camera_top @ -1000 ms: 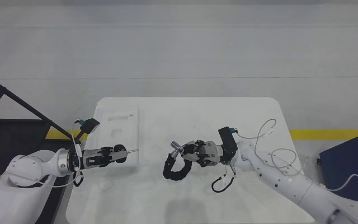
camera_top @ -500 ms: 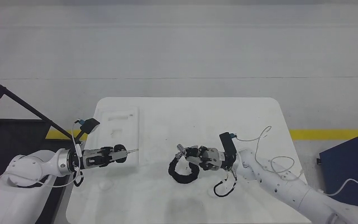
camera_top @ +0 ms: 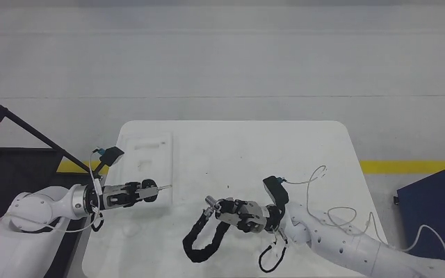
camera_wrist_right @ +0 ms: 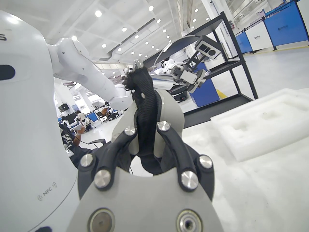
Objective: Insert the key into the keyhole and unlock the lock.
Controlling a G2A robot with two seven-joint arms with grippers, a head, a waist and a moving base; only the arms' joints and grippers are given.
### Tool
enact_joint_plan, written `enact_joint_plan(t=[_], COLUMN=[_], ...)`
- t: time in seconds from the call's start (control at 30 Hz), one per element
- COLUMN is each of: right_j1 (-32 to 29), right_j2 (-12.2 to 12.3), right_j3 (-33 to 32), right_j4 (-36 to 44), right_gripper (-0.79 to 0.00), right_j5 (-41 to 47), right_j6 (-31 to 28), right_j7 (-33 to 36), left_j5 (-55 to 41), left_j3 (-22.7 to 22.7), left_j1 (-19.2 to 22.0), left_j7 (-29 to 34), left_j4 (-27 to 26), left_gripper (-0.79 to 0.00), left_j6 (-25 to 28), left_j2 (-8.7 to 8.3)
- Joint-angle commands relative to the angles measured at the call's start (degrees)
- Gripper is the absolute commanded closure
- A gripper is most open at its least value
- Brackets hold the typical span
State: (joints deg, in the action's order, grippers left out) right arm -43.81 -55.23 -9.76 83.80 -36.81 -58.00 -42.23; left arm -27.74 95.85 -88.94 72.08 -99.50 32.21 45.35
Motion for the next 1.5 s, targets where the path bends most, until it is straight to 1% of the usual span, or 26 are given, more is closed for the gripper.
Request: enact_joint_plan(t=[0.0,0.6,0.7,0.8,0.9,1.0,1.03,1.1,1.2,1.27,1.33,1.4,1.47], right_j1=[0.03,0.03,1.88,3.65,3.93,3.21,2.63,1.38,-1.75,-4.05,-5.66,-7.19,-8.2], right_j2=[-0.01,-0.01,0.67,2.42,4.4,6.33,6.98,8.22,9.96,10.81,11.39,11.63,11.6], right_j3=[0.02,0.02,-3.49,-7.57,-10.58,-13.92,-15.07,-17.67,-21.26,-23.03,-24.71,-26.45,-27.13], right_j4=[-0.07,-0.07,2.66,7.61,13.33,18.29,19.38,21.59,21.52,20.83,20.62,19.33,18.66], right_gripper=[0.0,0.0,0.0,0.0,0.0,0.0,0.0,0.0,0.0,0.0,0.0,0.0,0.0], right_j5=[-0.3,-0.3,-8.21,-19.94,-30.3,-38.23,-40.24,-44.17,-46.73,-46.25,-46.25,-43.97,-43.26], right_j6=[0.0,0.0,7.87,12.85,12.83,13.42,13.87,15.55,18.22,19.07,20.5,22.58,22.95], right_j7=[-0.08,-0.08,6.37,12.28,16.36,17.54,17.34,14.78,9.4,7.1,6.44,3.38,0.2], left_j5=[0.0,0.0,0.0,0.0,0.0,0.0,0.0,0.0,0.0,0.0,0.0,0.0,0.0], left_j3=[0.0,0.0,0.0,0.0,0.0,0.0,0.0,0.0,0.0,0.0,0.0,0.0,0.0], left_j1=[0.0,0.0,0.0,0.0,0.0,0.0,0.0,0.0,0.0,0.0,0.0,0.0,0.0], left_j7=[0.0,0.0,0.0,0.0,0.0,0.0,0.0,0.0,0.0,0.0,0.0,0.0,0.0], left_j4=[0.0,0.0,0.0,0.0,0.0,0.0,0.0,0.0,0.0,0.0,0.0,0.0,0.0], left_gripper=[0.0,0.0,0.0,0.0,0.0,0.0,0.0,0.0,0.0,0.0,0.0,0.0,0.0], left_j6=[0.0,0.0,0.0,0.0,0.0,0.0,0.0,0.0,0.0,0.0,0.0,0.0,0.0], left_j2=[0.0,0.0,0.0,0.0,0.0,0.0,0.0,0.0,0.0,0.0,0.0,0.0,0.0])
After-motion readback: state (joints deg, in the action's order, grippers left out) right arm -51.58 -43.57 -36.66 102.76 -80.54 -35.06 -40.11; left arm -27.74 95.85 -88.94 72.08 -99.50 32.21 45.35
